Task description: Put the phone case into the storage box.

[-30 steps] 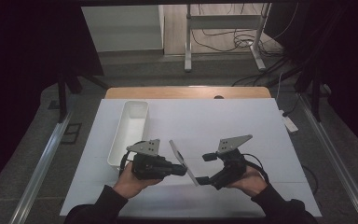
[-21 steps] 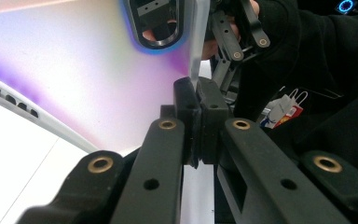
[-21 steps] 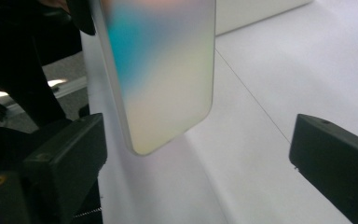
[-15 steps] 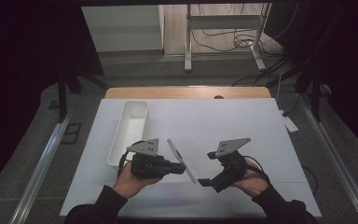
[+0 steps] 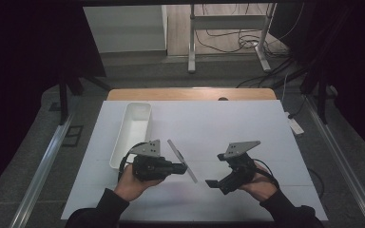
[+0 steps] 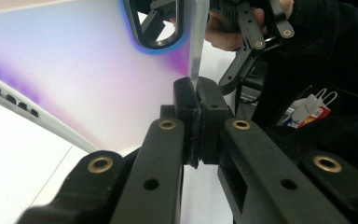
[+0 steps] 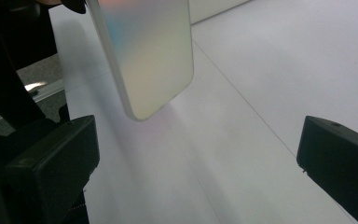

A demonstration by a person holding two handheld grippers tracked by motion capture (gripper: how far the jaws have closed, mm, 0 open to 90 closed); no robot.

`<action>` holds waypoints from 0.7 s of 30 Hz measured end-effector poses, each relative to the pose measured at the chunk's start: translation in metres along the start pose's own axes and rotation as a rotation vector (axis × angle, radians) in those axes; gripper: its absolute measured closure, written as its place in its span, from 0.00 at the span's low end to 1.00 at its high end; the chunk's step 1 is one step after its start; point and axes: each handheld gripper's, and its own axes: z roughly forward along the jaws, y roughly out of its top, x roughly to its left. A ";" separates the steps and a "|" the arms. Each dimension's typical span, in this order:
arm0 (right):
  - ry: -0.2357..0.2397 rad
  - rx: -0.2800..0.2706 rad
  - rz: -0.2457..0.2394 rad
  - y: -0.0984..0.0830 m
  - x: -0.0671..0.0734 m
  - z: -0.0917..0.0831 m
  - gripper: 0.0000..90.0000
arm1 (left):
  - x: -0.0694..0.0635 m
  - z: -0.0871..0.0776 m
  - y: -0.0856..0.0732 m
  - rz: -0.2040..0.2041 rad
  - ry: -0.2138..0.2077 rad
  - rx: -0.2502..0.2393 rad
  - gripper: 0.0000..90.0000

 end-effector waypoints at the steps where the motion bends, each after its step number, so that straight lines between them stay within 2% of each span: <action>1: -0.004 -0.002 0.006 -0.001 0.000 -0.001 0.00 | 0.000 -0.001 0.000 0.000 0.009 0.001 0.98; 13: -0.060 -0.006 0.041 -0.008 -0.007 -0.014 0.00 | 0.001 -0.003 0.001 -0.007 0.054 0.012 0.98; 21: -0.094 -0.002 0.046 -0.012 -0.008 -0.018 0.00 | 0.002 -0.003 0.002 -0.007 0.081 0.023 0.98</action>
